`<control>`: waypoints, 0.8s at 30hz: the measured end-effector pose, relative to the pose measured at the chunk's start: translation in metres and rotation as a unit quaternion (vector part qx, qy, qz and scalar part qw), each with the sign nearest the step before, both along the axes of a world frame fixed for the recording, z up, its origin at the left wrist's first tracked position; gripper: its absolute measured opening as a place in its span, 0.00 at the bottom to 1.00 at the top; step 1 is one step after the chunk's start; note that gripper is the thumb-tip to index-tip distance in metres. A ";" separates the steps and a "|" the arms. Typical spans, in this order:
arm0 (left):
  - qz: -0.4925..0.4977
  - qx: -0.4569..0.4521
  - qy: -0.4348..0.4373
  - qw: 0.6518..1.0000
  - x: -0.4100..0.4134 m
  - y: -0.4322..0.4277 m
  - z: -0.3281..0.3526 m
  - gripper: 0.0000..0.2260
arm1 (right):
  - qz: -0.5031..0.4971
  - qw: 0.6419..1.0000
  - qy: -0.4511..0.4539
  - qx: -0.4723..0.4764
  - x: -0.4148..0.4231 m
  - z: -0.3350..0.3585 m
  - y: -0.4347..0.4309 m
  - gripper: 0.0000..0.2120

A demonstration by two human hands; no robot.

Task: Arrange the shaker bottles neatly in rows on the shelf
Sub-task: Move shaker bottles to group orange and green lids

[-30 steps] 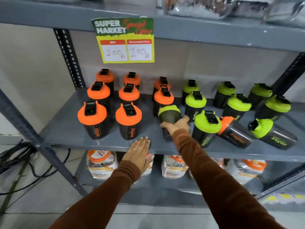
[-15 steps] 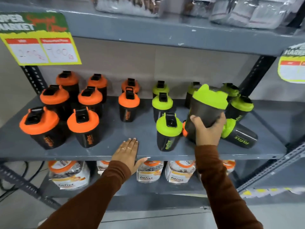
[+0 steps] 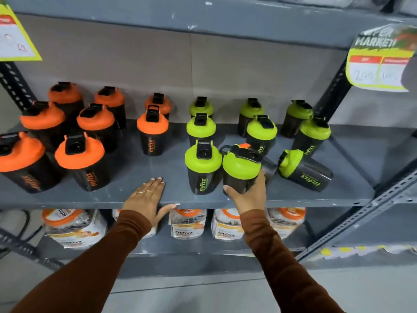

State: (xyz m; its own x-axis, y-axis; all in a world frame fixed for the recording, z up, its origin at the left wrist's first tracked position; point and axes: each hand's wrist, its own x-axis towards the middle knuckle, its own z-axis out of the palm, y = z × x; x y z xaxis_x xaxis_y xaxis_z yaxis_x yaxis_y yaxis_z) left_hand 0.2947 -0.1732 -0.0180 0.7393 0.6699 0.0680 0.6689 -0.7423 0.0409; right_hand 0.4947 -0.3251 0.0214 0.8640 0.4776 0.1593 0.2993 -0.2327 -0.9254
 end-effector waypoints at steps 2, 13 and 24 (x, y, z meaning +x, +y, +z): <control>0.000 -0.003 0.004 1.000 0.000 0.000 0.001 0.51 | 0.014 0.998 -0.046 -0.047 0.007 0.002 -0.006 0.45; 0.015 0.005 0.027 1.000 0.001 -0.003 0.002 0.53 | 0.120 0.906 -0.273 -0.299 0.086 0.029 -0.012 0.44; 0.026 0.006 0.041 0.999 0.003 -0.005 0.004 0.47 | 0.092 0.939 -0.279 -0.177 0.103 0.052 -0.022 0.37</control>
